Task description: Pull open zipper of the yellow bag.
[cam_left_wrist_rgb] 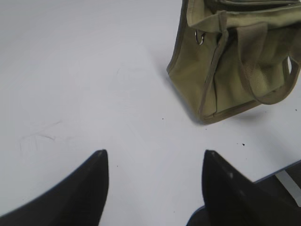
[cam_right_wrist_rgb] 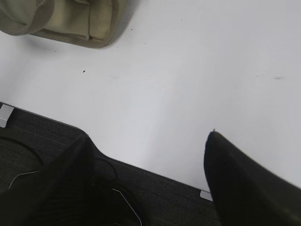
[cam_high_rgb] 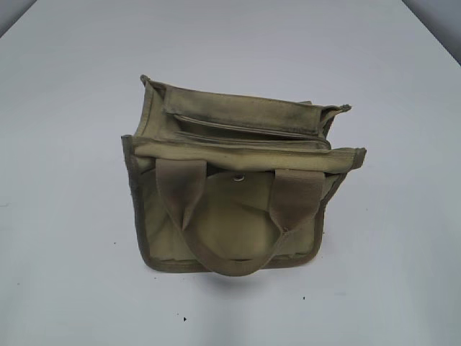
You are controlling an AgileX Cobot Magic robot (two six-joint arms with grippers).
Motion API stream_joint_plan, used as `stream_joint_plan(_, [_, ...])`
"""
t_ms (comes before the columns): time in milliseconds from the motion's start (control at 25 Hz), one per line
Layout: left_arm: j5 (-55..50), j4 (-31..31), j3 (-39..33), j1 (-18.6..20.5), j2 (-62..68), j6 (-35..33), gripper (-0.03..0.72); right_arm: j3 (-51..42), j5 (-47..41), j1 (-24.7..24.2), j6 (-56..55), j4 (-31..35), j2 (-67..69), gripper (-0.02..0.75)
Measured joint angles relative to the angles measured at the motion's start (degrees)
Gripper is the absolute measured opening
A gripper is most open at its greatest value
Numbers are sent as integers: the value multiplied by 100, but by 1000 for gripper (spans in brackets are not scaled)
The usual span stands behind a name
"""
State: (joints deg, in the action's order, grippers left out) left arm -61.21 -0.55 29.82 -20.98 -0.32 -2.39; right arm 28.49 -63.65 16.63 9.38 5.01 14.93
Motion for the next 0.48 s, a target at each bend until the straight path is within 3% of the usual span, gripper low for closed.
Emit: stream_joint_plan(480, [30, 4, -11, 0, 0, 4, 471, -71, 74, 0, 0, -61, 0, 565])
